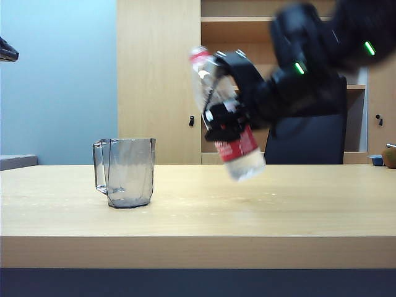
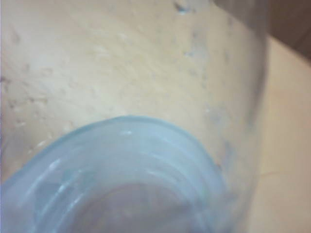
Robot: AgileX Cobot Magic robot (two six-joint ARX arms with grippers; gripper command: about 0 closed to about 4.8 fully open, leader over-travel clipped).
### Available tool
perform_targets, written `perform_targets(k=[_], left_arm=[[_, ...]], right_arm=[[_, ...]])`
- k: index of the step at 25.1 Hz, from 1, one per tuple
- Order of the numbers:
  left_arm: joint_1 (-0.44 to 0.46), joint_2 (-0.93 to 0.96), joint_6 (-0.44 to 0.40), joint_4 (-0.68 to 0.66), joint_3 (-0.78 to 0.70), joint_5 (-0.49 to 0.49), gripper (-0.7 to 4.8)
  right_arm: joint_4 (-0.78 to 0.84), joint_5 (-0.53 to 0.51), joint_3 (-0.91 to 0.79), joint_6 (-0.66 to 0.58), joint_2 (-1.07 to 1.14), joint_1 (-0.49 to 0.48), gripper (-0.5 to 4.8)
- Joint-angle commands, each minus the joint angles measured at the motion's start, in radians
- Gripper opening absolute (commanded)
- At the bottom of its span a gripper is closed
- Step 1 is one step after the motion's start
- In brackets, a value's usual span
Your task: Pick up the mineral water bottle on the table and pour water into the mug until it's half full.
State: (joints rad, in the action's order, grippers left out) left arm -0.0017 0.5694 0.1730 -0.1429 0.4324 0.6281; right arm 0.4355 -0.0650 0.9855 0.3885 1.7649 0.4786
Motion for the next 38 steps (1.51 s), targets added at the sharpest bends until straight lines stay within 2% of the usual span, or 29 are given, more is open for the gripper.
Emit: perform_targets(k=[1, 4, 6, 8, 15, 22, 29, 34, 38], left_arm=[[0.001, -0.002, -0.004, 0.010, 0.004, -0.001, -0.02], [0.001, -0.002, -0.005, 0.012, 0.004, -0.008, -0.02], [0.001, -0.002, -0.004, 0.013, 0.004, -0.066, -0.02], [0.001, -0.002, -0.005, 0.018, 0.004, -0.089, -0.02], [0.001, -0.002, -0.005, 0.019, 0.004, -0.148, -0.02], [0.001, -0.002, -0.011, 0.018, 0.004, -0.160, -0.02], [0.000, -0.002, -0.162, 0.021, 0.004, -0.153, -0.02], [0.000, -0.002, -0.166, 0.033, 0.004, -0.100, -0.02], [0.000, -0.002, -0.166, 0.033, 0.004, -0.101, -0.02]], right_arm=[[-0.283, 0.212, 0.138, 0.228, -0.012, 0.060, 2.92], [-0.365, 0.325, 0.194, 0.364, -0.011, 0.110, 2.92], [-0.367, 0.454, 0.210, 0.517, -0.011, 0.155, 2.92], [-0.380, 0.518, 0.210, 0.624, -0.011, 0.175, 2.92], [-0.383, 0.626, 0.210, 0.735, -0.010, 0.177, 2.92], [-0.371, 0.675, 0.211, 0.826, -0.010, 0.178, 2.92], [-0.371, 0.718, 0.245, 0.847, -0.010, 0.178, 2.92], [-0.375, 0.717, 0.267, 0.907, -0.010, 0.178, 2.92], [-0.377, 0.721, 0.267, 0.947, -0.010, 0.178, 2.92]])
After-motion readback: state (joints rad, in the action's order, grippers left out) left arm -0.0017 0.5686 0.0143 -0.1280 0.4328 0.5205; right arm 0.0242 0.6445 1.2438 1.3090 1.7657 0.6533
